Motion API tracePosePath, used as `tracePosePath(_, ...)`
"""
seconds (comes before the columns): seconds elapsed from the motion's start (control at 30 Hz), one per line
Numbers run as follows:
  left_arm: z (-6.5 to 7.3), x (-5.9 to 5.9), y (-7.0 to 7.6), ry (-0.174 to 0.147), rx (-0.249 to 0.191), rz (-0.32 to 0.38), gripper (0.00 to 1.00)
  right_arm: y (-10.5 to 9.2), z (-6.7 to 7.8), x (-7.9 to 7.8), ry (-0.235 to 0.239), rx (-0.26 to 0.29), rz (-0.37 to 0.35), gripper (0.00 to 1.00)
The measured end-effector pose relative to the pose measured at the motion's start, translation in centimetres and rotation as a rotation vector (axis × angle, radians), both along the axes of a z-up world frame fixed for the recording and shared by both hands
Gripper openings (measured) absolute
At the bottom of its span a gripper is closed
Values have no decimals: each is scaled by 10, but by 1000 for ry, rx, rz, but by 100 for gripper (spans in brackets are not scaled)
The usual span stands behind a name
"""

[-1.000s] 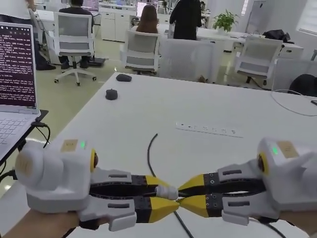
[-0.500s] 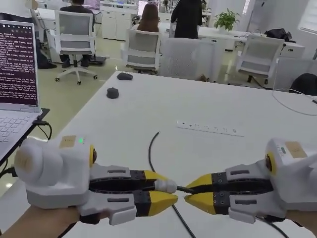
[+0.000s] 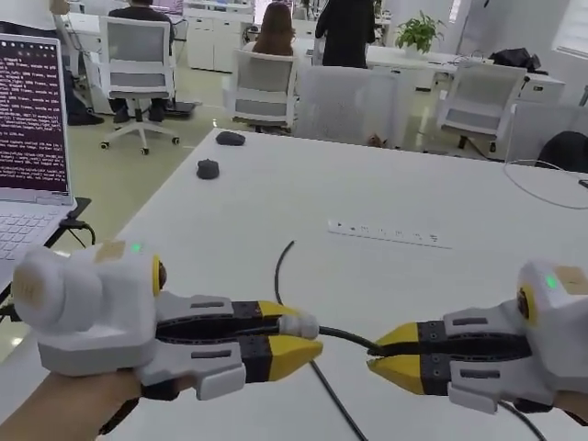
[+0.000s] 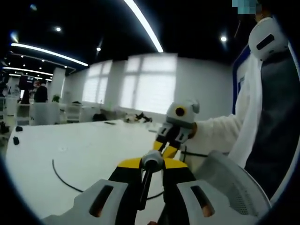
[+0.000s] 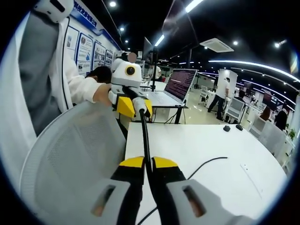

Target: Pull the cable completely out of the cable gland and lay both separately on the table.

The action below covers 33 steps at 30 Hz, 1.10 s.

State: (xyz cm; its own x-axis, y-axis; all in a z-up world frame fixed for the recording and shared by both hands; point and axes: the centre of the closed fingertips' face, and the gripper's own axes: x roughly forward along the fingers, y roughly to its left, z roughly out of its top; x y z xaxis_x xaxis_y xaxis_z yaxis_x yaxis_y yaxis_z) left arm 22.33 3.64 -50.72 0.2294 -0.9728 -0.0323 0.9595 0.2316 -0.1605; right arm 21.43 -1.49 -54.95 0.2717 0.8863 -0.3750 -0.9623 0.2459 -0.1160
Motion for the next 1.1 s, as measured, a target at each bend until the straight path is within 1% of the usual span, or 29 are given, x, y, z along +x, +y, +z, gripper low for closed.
tracePosePath(0.1, -2, -1, -1, 0, 9, -2, 16, -1, 0, -1, 3, 2, -4, 4)
tracePosePath(0.37, -1, -2, -1, -4, 12, -8, 16, 1, -4, 0, 5, 1, -5, 4)
tracePosePath(0.6, -1, -4, -2, -6, 12, -16, 15, 7, -11, 2, 20, -13, -4, 6)
tracePosePath(0.63, -1, -4, -2, -7, 14, -16, 15, 9, -11, 2, 19, -12, -1, 7)
tracePosePath(0.77, -2, -3, -1, -4, 16, -14, 15, 20, -7, 4, 8, 7, 14, 12)
tracePosePath(0.97, -2, -3, -2, 5, 14, -13, 15, 38, 3, 5, -19, 23, 49, 12)
tracePosePath(1.1, -2, -3, -1, 6, 14, -11, 15, 45, 7, 6, -32, 31, 66, 12)
